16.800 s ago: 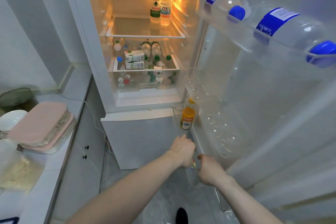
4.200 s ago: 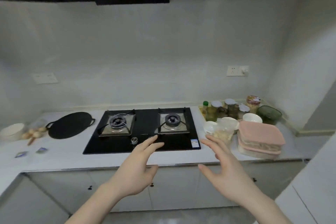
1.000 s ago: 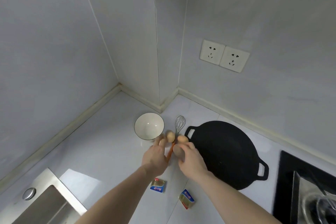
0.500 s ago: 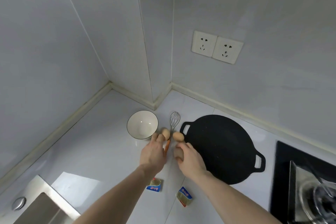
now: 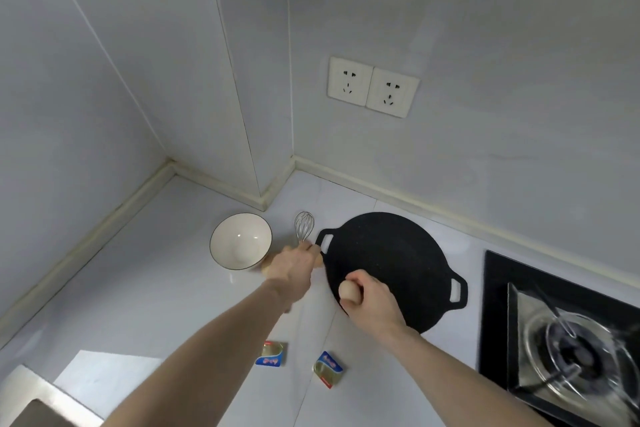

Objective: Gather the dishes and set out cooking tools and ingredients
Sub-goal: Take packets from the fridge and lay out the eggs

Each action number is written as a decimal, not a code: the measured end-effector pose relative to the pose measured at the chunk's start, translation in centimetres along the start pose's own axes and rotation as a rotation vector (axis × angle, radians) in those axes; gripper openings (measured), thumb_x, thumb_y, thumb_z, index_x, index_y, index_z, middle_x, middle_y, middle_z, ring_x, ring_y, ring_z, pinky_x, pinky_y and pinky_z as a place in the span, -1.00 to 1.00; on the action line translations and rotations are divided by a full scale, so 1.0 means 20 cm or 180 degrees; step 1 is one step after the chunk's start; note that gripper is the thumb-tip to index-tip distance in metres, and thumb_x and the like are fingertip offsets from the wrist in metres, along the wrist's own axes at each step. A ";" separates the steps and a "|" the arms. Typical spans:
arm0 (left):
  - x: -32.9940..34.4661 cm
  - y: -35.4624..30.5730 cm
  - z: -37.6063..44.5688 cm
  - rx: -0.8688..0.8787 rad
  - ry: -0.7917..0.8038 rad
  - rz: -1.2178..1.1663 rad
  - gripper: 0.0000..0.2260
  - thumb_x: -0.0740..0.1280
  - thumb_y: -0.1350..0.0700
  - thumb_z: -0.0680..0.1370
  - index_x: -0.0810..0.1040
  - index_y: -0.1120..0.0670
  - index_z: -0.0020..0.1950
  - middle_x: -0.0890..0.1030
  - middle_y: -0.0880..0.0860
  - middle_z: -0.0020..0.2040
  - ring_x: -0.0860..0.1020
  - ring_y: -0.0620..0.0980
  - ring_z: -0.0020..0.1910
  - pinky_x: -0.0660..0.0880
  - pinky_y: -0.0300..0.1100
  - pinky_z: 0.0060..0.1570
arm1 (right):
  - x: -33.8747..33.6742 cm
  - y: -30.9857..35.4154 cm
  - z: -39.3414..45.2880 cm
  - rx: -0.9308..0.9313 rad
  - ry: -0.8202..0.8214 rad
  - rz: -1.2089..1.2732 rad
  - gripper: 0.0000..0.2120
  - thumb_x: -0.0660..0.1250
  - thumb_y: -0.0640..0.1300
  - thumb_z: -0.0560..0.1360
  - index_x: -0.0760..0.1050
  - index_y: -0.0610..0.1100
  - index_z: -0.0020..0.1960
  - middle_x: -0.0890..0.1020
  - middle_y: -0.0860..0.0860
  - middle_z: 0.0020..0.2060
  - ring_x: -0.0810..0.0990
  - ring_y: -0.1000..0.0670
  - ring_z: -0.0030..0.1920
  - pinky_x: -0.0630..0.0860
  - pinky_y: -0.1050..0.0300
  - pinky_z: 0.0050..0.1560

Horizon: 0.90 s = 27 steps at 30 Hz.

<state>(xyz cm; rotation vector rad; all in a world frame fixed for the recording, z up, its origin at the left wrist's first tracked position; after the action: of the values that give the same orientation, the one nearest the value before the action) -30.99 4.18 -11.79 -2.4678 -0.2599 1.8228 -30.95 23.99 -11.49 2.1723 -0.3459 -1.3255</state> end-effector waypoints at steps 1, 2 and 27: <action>-0.01 -0.01 0.02 -0.0008 0.0058 0.0080 -0.55 0.36 0.30 0.50 0.41 0.01 0.35 0.46 -0.01 0.30 0.58 0.20 0.11 0.58 0.06 0.00 | -0.04 -0.03 -0.02 0.0062 -0.0069 0.0059 -0.62 0.46 -0.04 0.50 0.45 0.10 0.27 0.56 0.16 0.15 0.54 0.12 0.15 0.57 0.13 0.16; -0.02 -0.02 0.03 -0.0017 0.0111 0.0204 -0.52 0.40 0.33 0.46 0.42 0.03 0.33 0.47 0.02 0.27 0.60 0.21 0.09 0.59 0.06 0.01 | -0.09 -0.07 -0.03 0.0120 -0.0138 0.0100 -0.62 0.47 -0.05 0.50 0.46 0.10 0.27 0.57 0.16 0.13 0.56 0.11 0.13 0.57 0.16 0.13; -0.19 -0.50 0.14 0.0170 -0.0468 -0.0561 -0.64 0.28 0.04 0.63 0.32 0.00 0.40 0.39 0.01 0.33 0.57 0.10 -0.02 0.42 -0.08 -0.18 | -0.59 -0.71 0.19 0.1132 -0.1003 0.1217 -0.63 0.42 -0.03 0.54 0.49 0.00 0.33 0.58 0.02 0.11 0.56 -0.02 0.06 0.61 -0.01 0.07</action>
<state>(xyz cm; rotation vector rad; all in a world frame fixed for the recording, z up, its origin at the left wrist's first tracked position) -35.68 13.20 -7.61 -2.2011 -0.4165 1.9111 -40.90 40.07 -12.54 2.0182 -1.1357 -1.4592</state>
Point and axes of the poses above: each hand's wrist, its own z-axis towards the middle knuckle, its own x-axis out of the palm, y = z × x, the point moved 2 cm from there along z, towards the middle knuckle
